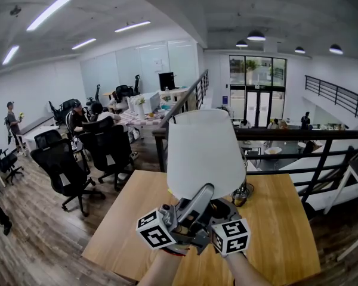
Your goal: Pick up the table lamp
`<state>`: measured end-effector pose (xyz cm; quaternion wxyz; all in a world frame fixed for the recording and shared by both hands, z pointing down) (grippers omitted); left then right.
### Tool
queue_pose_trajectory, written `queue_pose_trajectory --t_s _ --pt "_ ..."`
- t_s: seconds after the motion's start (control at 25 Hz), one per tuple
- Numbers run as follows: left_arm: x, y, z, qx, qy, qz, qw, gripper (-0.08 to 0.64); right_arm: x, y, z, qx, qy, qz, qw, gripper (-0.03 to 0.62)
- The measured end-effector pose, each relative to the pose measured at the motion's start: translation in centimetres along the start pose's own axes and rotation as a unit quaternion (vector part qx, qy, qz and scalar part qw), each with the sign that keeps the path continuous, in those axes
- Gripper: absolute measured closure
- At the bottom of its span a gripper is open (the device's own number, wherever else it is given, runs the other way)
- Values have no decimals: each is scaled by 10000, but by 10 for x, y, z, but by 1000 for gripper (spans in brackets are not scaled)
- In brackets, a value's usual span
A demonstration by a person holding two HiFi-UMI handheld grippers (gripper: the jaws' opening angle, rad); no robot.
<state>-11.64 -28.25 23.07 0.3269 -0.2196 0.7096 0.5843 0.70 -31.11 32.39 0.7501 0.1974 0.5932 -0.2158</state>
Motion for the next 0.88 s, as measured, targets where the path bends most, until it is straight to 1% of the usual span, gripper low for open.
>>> queue_pose_trajectory --t_s 0.28,0.64,0.88 --pt "2 2 -1 -50 57 0 10000 551 0 -1 -3 -52 26 -9 10000 443" --pt "-4 6 3 -86 169 -5 9998 551 -5 5 -2 -143 38 -5 9999 443" --pt "-6 12 8 -53 211 0 9998 551 -11 9 -6 -135 42 -34 9999 443"
Point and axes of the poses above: the fingertips, and each gripper's own axes: y backward along the fingers, z to its right, x out of its top, the point moved 10 cm from there along y, backward along the fingers, and after that the axes turned 12 degrees about -y, right-handed, at the moved point
